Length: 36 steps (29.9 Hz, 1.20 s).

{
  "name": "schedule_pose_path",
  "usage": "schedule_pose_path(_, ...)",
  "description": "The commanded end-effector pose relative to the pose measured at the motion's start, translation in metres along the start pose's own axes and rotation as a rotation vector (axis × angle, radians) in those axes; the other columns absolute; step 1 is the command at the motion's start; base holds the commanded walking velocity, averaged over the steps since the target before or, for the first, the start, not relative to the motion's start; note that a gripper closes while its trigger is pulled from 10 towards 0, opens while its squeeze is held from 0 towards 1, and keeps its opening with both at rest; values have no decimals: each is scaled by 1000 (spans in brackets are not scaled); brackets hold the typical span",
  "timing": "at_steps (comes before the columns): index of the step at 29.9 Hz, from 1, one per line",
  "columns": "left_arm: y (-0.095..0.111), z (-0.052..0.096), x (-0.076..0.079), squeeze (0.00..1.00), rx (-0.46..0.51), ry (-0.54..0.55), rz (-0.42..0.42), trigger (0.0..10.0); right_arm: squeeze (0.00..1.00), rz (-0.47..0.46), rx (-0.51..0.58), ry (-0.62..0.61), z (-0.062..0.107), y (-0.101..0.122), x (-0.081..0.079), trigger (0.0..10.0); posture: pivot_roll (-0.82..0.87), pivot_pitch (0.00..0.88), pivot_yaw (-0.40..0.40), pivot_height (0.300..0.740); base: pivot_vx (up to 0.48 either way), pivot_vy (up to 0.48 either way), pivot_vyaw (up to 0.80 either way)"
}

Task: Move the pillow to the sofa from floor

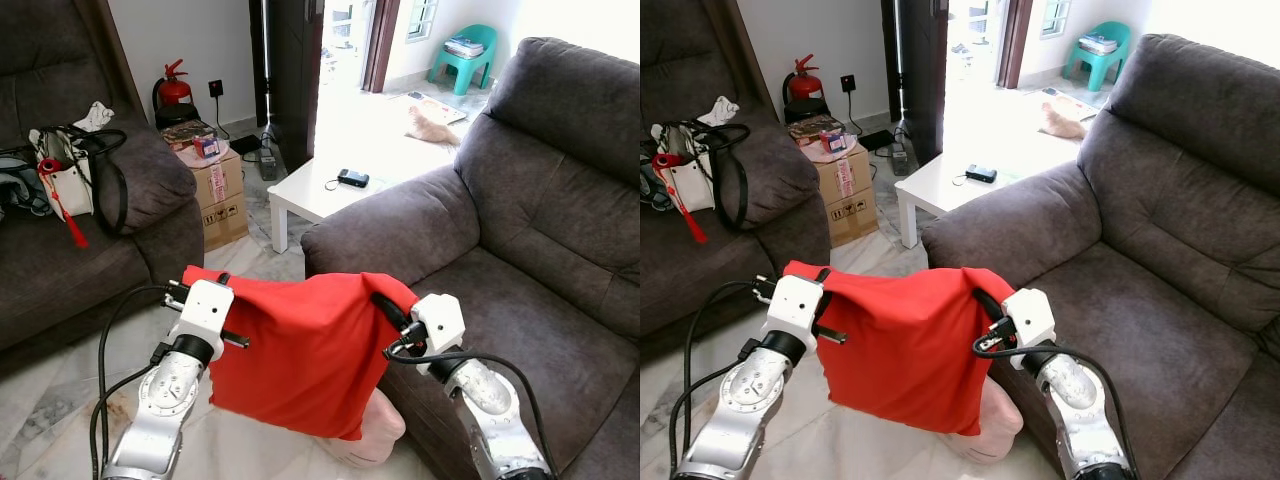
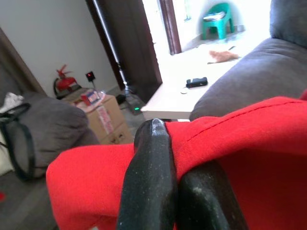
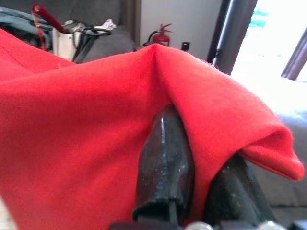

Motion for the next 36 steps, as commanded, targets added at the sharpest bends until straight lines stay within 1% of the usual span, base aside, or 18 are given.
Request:
schedule_pose_path(1, 34, -6, -5, 0, 138, 52, -10, 10000, 0, 17, 75, -65, -1, 17, 11, 10000, 12, 0, -54, 740, 0, 0, 0)
schedule_pose_path(3, 33, -7, -6, 0, 132, 94, 3, 10000, 0, 3, 97, -87, -2, 21, 8, 10000, 14, 0, -57, 740, 0, 0, 0)
schedule_pose_path(5, 34, -7, -5, 0, 140, 109, 20, 10000, 0, 10, 101, -104, -2, 22, 9, 10000, 15, 0, -59, 740, 0, 0, 0)
schedule_pose_path(7, 39, -9, -1, 0, 154, 115, 36, 10000, 0, -3, 100, -141, -3, 22, 15, 10000, 19, 0, -63, 740, 0, 0, 0)
schedule_pose_path(14, 39, -10, 5, 0, 153, 121, 64, 10000, 0, -7, 107, -182, -7, 25, 23, 10000, 17, 0, -65, 740, 0, 0, 0)
schedule_pose_path(17, 38, -11, 8, 0, 147, 120, 64, 10000, 0, -3, 125, -183, -9, 30, 23, 10000, 13, 0, -64, 740, 0, 315, 0)
schedule_pose_path(22, 37, -11, 8, 0, 144, 122, 60, 10000, 0, -25, 119, -202, -9, 29, 25, 10000, 12, 0, -65, 740, 0, 343, 0)
schedule_pose_path(26, 37, -12, 8, 0, 142, 124, 56, 10000, 0, -46, 119, -223, -9, 29, 29, 10000, 12, 0, -65, 740, 0, 344, -703)
schedule_pose_path(28, 36, -12, 7, 0, 140, 128, 55, 10000, 0, -31, 117, -218, -10, 29, 29, 10000, 11, 0, -68, 740, 0, 343, -800)
schedule_pose_path(36, 36, -13, 9, 0, 141, 113, 44, 10000, 0, -40, 108, -216, -13, 28, 28, 10000, 15, 0, -71, 740, 0, 0, -800)
Point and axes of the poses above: a point about 5 cm out from each wrist's last joint towards the gripper, its own z axis pointing back from the gripper into the wrist, its own y axis along the axis of the wrist's last joint, x = y × z, the point moved 4 cm from there along -z, pointing out of the wrist towards the gripper, and after that the axes turned 7 degrees about z, right-handed, at the moved point
